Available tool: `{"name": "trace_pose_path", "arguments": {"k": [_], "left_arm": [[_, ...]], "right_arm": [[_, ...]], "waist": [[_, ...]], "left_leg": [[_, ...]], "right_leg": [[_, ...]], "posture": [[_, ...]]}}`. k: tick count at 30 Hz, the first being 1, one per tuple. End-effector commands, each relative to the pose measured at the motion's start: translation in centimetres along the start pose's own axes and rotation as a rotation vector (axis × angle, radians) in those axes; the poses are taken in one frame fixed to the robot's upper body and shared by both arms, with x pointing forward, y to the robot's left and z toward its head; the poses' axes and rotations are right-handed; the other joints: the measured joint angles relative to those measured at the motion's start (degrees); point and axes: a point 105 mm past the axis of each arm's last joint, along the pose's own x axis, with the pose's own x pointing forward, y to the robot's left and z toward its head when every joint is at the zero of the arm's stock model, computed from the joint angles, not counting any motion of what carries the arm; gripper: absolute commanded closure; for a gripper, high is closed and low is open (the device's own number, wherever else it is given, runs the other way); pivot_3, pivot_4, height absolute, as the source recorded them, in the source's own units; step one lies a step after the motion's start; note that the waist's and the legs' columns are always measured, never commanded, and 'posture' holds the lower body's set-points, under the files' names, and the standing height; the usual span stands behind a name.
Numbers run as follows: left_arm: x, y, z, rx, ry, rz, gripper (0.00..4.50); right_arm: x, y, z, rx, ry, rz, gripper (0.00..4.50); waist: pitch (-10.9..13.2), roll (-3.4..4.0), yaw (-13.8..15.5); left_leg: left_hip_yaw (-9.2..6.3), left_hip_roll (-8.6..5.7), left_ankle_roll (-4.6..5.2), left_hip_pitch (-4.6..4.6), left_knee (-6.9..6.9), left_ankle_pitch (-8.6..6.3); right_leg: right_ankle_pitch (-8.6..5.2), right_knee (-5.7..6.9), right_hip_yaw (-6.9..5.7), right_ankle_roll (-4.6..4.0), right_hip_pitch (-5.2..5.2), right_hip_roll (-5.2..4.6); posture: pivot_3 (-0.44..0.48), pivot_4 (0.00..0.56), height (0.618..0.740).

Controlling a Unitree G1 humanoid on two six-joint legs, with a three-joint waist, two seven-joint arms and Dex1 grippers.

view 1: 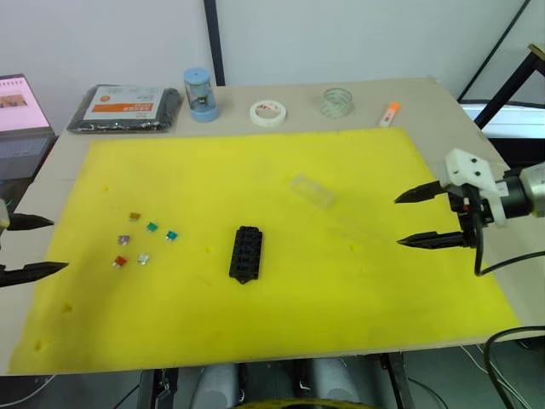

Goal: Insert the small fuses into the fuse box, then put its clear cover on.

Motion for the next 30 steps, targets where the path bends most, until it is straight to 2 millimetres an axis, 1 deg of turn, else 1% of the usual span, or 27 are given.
{"name": "trace_pose_path", "arguments": {"k": [1,12,15,16,20,23,24,27,30], "left_arm": [[-0.1,0.1,0.8,0.021,-0.022,0.006,0.0],[0.3,0.1,1.1,0.001,-0.062,0.007,0.0],[0.6,0.0,1.4,-0.021,-0.084,-0.002,0.0],[0.8,0.0,1.4,-0.037,-0.101,0.001,0.0],[1.6,-0.1,1.3,-0.167,-0.177,-0.009,0.0],[2.0,-0.7,0.5,-0.333,-0.203,-0.071,0.0],[2.1,-0.9,0.0,-0.382,-0.202,-0.086,0.0],[2.3,-1.6,-1.5,-0.545,-0.198,-0.132,0.0],[2.5,-2.0,-2.6,-0.707,-0.197,-0.17,0.0]], "right_arm": [[-1.1,-0.3,1.3,-0.052,-0.022,-0.04,0.03],[-1.1,-0.3,1.4,-0.041,-0.042,-0.048,0.03],[-0.9,-0.4,1.7,-0.043,-0.066,-0.049,0.03],[-0.7,-0.5,2.3,-0.043,-0.098,-0.051,0.03],[0.8,-0.6,6.4,-0.021,-0.286,-0.02,0.03],[2.6,-0.1,9.8,-0.067,-0.375,0.022,0.03],[3.3,0.1,10.6,-0.08,-0.387,0.026,0.03],[5.8,1.6,12.6,-0.158,-0.39,0.097,0.03],[8.1,2.6,13.8,-0.216,-0.385,0.138,0.03]], "waist": [[0.0,0.0,0.0],[0.0,-0.01,0.0],[0.0,-0.04,0.0],[0.0,-0.04,0.0],[0.0,-0.05,-0.3],[0.0,-0.06,-0.4],[0.0,-0.06,-0.4],[-0.1,-0.1,-0.2],[-0.1,-0.15,0.0]], "left_leg": [[0.0,0.0,0.0,0.0,0.0,0.0],[0.04,-0.01,-0.04,0.0,0.0,0.02],[0.05,0.0,-0.04,0.0,0.0,0.02],[0.04,-0.01,-0.04,0.0,0.0,0.02],[0.05,-0.01,-0.07,0.03,0.02,0.04],[0.04,0.01,-0.11,-0.03,0.0,0.06],[0.04,0.01,-0.11,-0.02,0.0,0.07],[0.05,0.0,-0.11,-0.04,0.0,0.06],[0.05,-0.03,-0.11,-0.09,0.02,0.06]], "right_leg": [[0.0,0.01,0.01,0.0,0.0,0.0],[0.0,0.03,0.05,0.0,-0.03,0.01],[0.0,0.04,0.05,0.0,-0.03,0.01],[0.0,0.03,0.05,0.0,-0.03,0.01],[0.0,0.09,0.15,0.0,-0.09,0.03],[0.0,0.18,0.15,0.0,-0.2,0.11],[0.0,0.19,0.15,0.0,-0.2,0.11],[0.0,0.2,0.14,0.0,-0.22,0.09],[0.0,0.2,0.14,0.0,-0.22,0.07]], "posture": [[0.0,0.15,0.74],[0.0,0.15,0.74],[0.0,0.15,0.74],[0.0,0.15,0.74],[0.0,0.15,0.74],[0.0,0.15,0.74],[0.0,0.15,0.74],[0.0,0.15,0.74],[0.0,0.15,0.74]]}}
